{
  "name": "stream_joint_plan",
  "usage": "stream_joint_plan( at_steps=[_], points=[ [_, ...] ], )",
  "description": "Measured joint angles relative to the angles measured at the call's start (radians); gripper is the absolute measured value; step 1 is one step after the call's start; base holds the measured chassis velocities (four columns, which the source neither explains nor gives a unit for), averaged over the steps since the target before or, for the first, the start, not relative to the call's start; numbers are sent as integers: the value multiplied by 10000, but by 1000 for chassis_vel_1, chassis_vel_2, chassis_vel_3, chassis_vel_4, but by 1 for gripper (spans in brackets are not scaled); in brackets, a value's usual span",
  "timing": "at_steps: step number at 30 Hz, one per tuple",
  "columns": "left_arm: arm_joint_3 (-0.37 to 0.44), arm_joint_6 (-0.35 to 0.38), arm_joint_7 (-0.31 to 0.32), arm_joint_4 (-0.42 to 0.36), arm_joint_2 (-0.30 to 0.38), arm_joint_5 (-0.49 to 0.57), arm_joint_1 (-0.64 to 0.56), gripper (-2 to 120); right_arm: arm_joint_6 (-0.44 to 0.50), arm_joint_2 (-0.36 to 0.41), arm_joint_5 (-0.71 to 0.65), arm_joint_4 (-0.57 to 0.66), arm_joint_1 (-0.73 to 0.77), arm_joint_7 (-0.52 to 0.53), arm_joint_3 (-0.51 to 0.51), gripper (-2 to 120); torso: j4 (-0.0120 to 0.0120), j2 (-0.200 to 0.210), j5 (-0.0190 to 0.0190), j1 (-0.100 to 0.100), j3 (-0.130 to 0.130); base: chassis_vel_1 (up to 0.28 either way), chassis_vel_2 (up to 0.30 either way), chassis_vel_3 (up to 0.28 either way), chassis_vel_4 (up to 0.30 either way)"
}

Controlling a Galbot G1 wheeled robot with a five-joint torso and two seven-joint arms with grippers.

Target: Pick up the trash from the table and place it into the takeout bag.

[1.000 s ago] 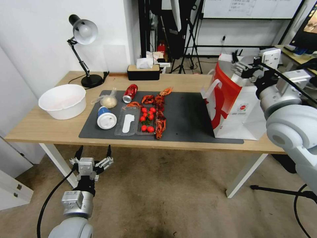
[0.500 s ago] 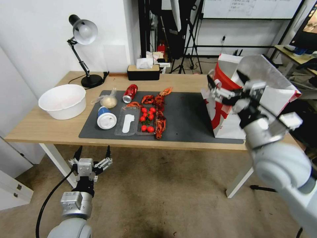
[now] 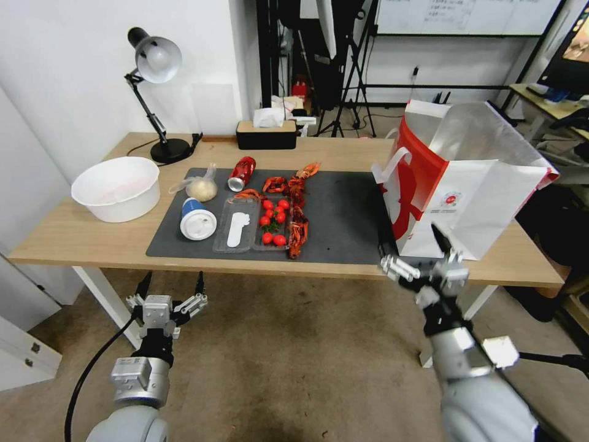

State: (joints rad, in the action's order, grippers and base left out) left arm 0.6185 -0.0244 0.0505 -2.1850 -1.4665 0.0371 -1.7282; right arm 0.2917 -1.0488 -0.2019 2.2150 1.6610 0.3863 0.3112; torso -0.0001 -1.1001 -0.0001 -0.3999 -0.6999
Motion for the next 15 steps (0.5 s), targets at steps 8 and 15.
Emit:
stream_joint_plan(
  at_steps=[8,15],
  points=[
    [6,-104,0,133,79,21,27,100,855,-511,558,-1094,443,243,-122,100,2,0,0,-3,0,0,0,0,0],
    [13,-145,-6,252,115,27,67,100,1217,-633,657,-1765,439,371,-173,100,2,0,1,-2,0,0,0,0,0]
  ],
)
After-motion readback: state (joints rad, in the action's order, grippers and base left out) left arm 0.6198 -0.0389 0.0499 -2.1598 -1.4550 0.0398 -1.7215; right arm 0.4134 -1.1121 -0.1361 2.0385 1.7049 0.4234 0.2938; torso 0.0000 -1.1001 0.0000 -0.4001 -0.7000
